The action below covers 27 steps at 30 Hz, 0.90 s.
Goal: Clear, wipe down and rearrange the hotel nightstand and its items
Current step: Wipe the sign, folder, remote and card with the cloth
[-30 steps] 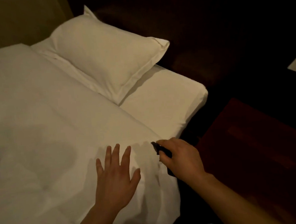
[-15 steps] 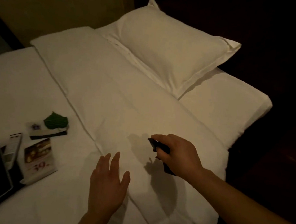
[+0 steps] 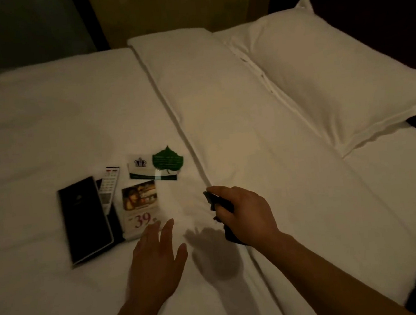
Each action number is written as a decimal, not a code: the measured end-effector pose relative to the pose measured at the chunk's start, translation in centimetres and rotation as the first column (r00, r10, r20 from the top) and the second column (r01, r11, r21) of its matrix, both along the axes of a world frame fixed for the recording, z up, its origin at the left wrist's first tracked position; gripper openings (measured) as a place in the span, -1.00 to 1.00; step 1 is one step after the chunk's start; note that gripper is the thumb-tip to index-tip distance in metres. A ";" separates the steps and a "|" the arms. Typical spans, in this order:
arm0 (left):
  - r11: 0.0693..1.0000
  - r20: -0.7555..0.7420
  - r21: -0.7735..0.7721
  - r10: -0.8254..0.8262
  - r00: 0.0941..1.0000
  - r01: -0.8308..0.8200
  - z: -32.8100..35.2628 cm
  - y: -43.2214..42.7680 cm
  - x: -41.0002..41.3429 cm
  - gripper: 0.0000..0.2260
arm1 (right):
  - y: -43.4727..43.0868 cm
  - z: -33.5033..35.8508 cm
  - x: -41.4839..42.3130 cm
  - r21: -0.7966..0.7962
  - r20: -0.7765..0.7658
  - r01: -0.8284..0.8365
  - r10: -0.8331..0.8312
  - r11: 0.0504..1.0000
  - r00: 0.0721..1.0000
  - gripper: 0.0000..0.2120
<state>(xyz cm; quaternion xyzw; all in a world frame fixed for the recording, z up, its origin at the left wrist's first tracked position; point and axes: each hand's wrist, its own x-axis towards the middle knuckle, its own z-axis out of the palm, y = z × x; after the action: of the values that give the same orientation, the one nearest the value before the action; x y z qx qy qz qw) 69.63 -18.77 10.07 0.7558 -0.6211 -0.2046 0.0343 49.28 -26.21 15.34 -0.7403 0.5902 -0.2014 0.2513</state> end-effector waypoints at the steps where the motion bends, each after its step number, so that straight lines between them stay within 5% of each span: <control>1: 1.000 0.011 0.000 0.007 1.000 -0.007 0.0 -0.3 0.6 -0.40 | -0.4 0.0 0.9 0.005 0.005 -0.014 0.014 1.000 1.000 -0.63; 10: 0.987 0.041 0.016 0.158 0.987 -0.159 -0.7 -3.7 3.1 -0.46 | -4.2 -1.2 4.7 0.024 -0.012 -0.132 0.133 0.991 0.991 -0.64; 16: 0.870 0.003 0.147 0.475 0.880 -0.470 -2.7 -8.4 5.2 -0.64 | -6.7 -3.0 5.5 0.082 0.000 -0.201 0.201 0.976 0.980 -0.63; 22: 0.766 0.148 0.318 0.542 0.827 -0.559 -4.5 -11.1 7.0 -0.48 | -8.1 -5.2 4.6 0.139 0.002 -0.241 0.243 0.960 0.970 -0.60; 25: 0.722 -0.103 0.354 0.662 0.742 -0.595 -4.7 -11.3 7.2 -0.63 | -8.7 -5.9 4.9 0.189 0.005 -0.225 0.228 0.956 0.974 -0.58; 27: 0.665 -0.407 0.301 0.738 0.538 -0.684 -3.8 -11.0 6.7 -0.87 | -8.9 -5.8 5.6 0.210 0.046 -0.198 0.192 0.957 0.980 -0.58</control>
<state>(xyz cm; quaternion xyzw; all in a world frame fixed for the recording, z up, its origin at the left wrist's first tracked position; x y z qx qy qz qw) 76.36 -29.77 6.27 0.8631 -0.2172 -0.3921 0.2326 54.86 -35.11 9.49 -0.7609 0.5293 -0.1204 0.3555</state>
